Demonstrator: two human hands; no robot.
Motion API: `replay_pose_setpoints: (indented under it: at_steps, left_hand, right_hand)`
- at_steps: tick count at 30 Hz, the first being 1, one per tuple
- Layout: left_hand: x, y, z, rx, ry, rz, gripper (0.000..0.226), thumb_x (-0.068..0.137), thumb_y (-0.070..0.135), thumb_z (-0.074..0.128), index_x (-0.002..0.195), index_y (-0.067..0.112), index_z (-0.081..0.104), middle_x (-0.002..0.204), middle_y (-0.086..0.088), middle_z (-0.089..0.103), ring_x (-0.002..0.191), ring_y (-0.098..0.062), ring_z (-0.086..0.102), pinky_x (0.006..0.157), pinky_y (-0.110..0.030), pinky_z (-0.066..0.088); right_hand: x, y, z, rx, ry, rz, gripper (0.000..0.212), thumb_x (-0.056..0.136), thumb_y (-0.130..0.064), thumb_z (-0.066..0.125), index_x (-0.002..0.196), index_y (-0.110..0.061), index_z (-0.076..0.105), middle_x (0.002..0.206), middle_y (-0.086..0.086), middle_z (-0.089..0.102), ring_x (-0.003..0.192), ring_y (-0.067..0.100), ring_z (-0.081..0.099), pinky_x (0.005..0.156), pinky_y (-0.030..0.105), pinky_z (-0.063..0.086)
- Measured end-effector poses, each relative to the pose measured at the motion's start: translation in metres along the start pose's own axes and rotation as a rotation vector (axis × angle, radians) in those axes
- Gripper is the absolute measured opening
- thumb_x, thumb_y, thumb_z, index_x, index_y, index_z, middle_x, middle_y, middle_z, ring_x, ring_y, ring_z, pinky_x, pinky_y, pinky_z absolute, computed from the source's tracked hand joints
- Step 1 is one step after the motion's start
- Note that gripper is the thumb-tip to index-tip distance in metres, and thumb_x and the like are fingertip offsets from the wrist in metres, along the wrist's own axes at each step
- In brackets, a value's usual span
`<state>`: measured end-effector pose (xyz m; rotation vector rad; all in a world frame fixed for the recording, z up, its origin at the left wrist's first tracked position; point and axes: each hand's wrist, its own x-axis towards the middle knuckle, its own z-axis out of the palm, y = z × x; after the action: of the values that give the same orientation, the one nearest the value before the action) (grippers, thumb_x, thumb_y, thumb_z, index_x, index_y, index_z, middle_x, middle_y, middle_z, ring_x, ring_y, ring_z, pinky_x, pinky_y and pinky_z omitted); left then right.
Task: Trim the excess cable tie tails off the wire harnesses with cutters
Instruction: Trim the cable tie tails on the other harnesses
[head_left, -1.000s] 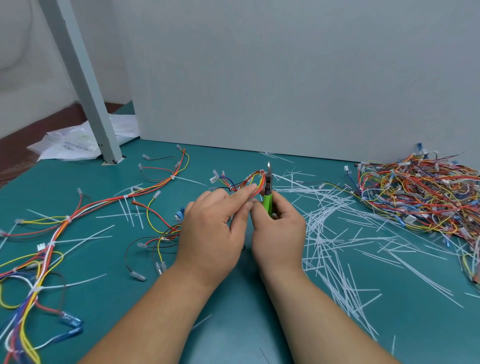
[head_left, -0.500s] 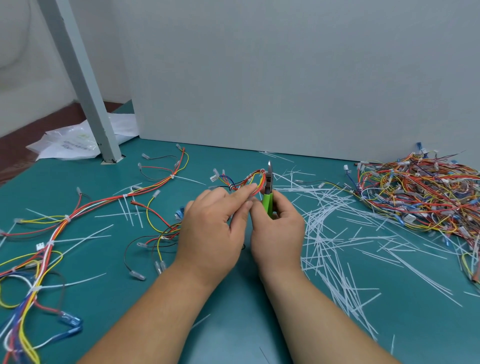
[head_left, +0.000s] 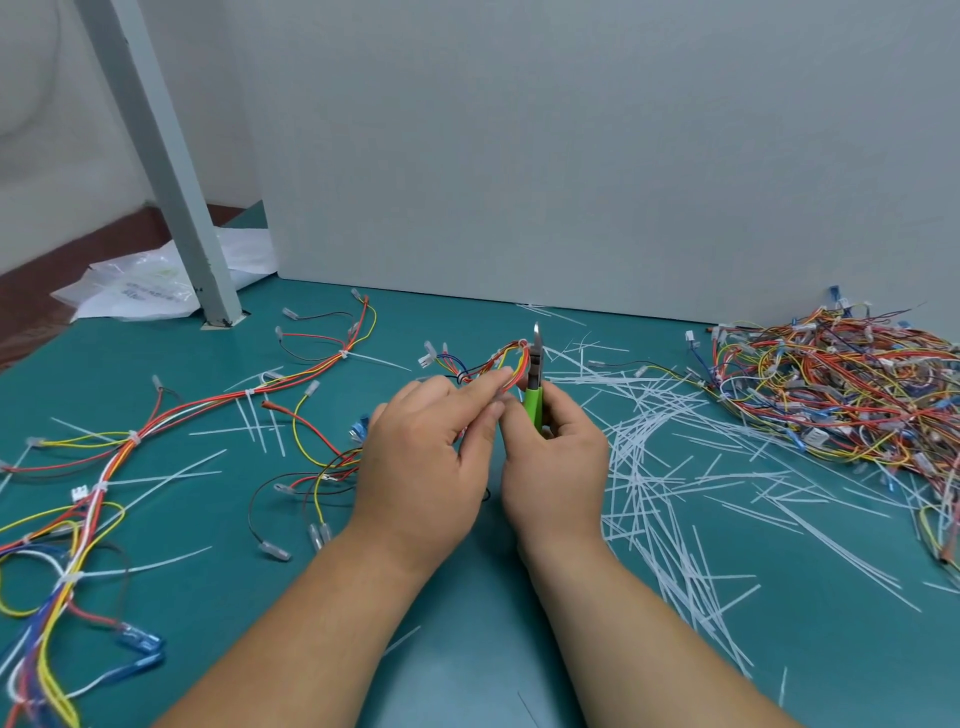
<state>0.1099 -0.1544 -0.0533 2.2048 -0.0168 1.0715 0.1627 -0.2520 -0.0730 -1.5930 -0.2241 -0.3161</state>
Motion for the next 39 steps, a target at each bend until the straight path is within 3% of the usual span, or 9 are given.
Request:
replay_pose_setpoints:
  at_steps: [4,15,21,28,34,39]
  left_hand:
    - [-0.0001,0.0007,0.0006,-0.01,-0.002,-0.013,0.031,0.098,0.029,0.059,0.126,0.03,0.072,0.069,0.009,0.042,0.07,-0.019,0.048,0.063,-0.047,0.047]
    - [-0.0002,0.001,0.0007,-0.013,-0.003,-0.017,0.031,0.097,0.029,0.059,0.125,0.029,0.072,0.069,0.008,0.043,0.07,-0.021,0.05,0.064,-0.05,0.047]
    - [-0.0001,0.0005,0.0008,-0.009,-0.005,-0.013,0.031,0.098,0.029,0.059,0.125,0.029,0.072,0.068,0.006,0.044,0.07,-0.022,0.05,0.063,-0.049,0.047]
    - [-0.0003,-0.0004,0.0006,-0.012,-0.004,-0.012,0.031,0.098,0.029,0.058,0.126,0.029,0.072,0.069,0.005,0.045,0.07,-0.022,0.05,0.063,-0.049,0.048]
    - [-0.0005,0.0004,0.0013,-0.002,-0.008,0.0,0.031,0.098,0.029,0.058,0.126,0.029,0.072,0.069,0.009,0.04,0.07,-0.02,0.048,0.062,-0.049,0.047]
    - [-0.0006,0.0004,0.0009,0.014,-0.008,0.003,0.031,0.098,0.029,0.058,0.126,0.03,0.072,0.069,0.01,0.039,0.07,-0.019,0.047,0.063,-0.047,0.046]
  right_hand:
    - [-0.0004,-0.0003,0.0005,0.007,-0.002,-0.003,0.026,0.085,-0.026,0.066,0.075,-0.004,0.055,0.059,-0.009,0.032,0.057,0.012,0.026,0.05,0.026,0.024]
    - [0.0014,0.0023,0.0006,0.016,-0.015,0.022,0.024,0.092,-0.011,0.068,0.074,-0.003,0.054,0.06,-0.005,0.032,0.057,0.013,0.026,0.05,0.028,0.024]
    - [0.0002,0.0015,0.0002,0.027,-0.009,0.009,0.023,0.087,-0.017,0.067,0.078,0.001,0.055,0.062,-0.002,0.033,0.058,0.013,0.026,0.05,0.028,0.024]
    - [0.0024,0.0032,-0.0002,0.042,-0.019,0.027,0.017,0.092,-0.013,0.068,0.078,-0.007,0.062,0.062,-0.004,0.034,0.059,0.012,0.027,0.051,0.028,0.024]
    - [0.0003,0.0019,0.0009,0.039,-0.007,0.025,0.023,0.083,-0.025,0.065,0.078,-0.004,0.059,0.063,-0.002,0.036,0.059,0.013,0.028,0.053,0.031,0.026]
    - [0.0017,0.0021,-0.0008,0.047,-0.016,0.031,0.016,0.09,-0.019,0.067,0.082,-0.005,0.063,0.066,0.002,0.037,0.062,0.014,0.029,0.055,0.034,0.025]
